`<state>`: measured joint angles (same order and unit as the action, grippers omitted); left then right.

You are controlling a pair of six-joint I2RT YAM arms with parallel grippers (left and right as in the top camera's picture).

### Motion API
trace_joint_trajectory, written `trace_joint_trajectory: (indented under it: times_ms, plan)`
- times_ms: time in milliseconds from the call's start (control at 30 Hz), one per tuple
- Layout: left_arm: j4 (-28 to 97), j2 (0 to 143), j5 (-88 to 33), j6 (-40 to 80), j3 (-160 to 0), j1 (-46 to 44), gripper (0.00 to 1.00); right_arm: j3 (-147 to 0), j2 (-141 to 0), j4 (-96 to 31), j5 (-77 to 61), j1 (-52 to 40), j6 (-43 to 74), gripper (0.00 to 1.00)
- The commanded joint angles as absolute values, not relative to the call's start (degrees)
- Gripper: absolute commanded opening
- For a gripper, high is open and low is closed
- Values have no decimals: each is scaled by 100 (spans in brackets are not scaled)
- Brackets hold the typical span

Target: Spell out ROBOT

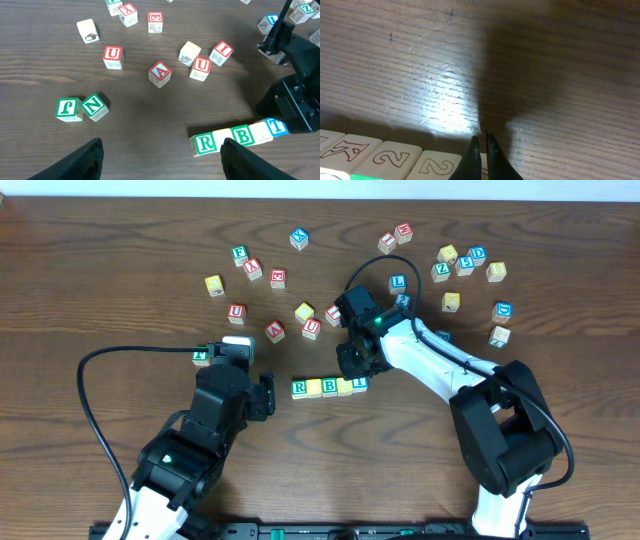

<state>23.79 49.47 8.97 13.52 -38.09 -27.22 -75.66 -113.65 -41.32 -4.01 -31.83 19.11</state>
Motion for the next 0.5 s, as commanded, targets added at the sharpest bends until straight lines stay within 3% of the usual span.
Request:
trace_joint_trajectory:
  times_ms: [0, 467]
  plan:
    - [2370, 4945, 967, 1387, -3811, -2731, 73, -7553, -11358, -4176, -333, -3159, 2018, 1]
    - [2366, 4936, 967, 1387, -3811, -2731, 73, -7577, -11316, -4066, 412, -2810, 2381, 1]
